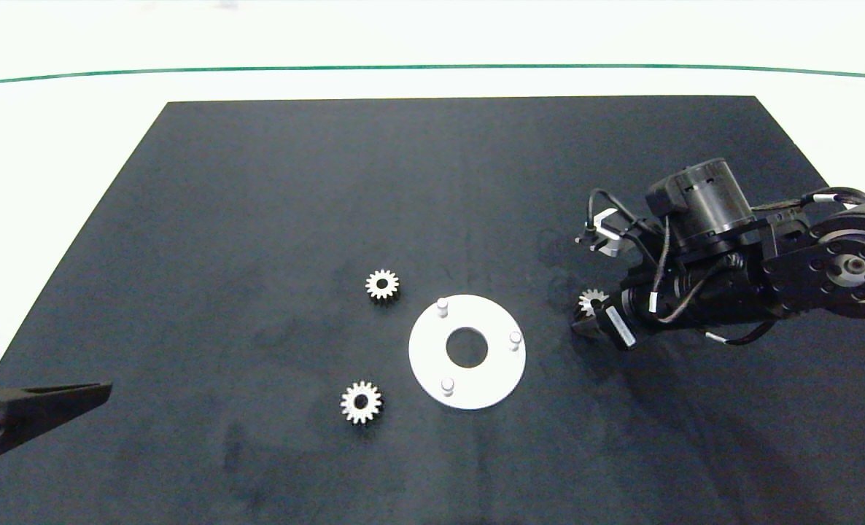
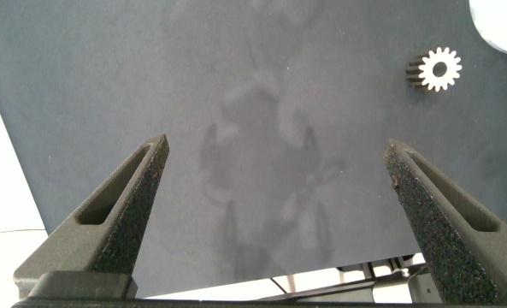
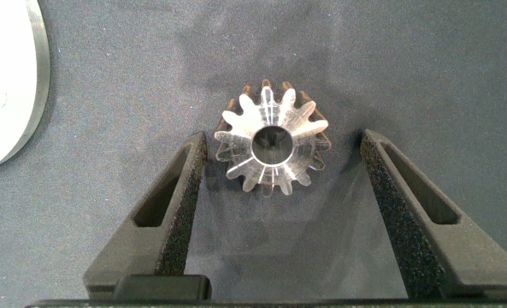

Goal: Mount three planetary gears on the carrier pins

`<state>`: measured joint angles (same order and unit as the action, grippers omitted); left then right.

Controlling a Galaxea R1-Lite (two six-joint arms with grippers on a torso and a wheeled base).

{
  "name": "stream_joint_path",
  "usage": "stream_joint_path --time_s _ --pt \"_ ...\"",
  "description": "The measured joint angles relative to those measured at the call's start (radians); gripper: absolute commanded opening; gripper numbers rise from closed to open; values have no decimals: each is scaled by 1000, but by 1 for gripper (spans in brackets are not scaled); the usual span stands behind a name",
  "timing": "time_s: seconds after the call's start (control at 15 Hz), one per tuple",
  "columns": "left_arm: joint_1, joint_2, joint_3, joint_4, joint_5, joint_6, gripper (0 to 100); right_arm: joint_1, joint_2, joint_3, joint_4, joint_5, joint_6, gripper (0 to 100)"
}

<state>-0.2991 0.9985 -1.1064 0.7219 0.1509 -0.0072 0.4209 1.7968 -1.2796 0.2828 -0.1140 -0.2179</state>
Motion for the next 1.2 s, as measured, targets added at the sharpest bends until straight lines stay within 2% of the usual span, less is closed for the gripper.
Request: stream_joint_path --time_s 0.8,1.0,1.2 --pt "0 -2 -4 0 0 0 100 18 14 -37 0 -6 0 37" --pt "0 -2 -4 0 0 0 100 32 5 -37 5 -41 0 31" --pt "0 -2 -4 0 0 0 100 48 -25 -29 37 -54 0 25"
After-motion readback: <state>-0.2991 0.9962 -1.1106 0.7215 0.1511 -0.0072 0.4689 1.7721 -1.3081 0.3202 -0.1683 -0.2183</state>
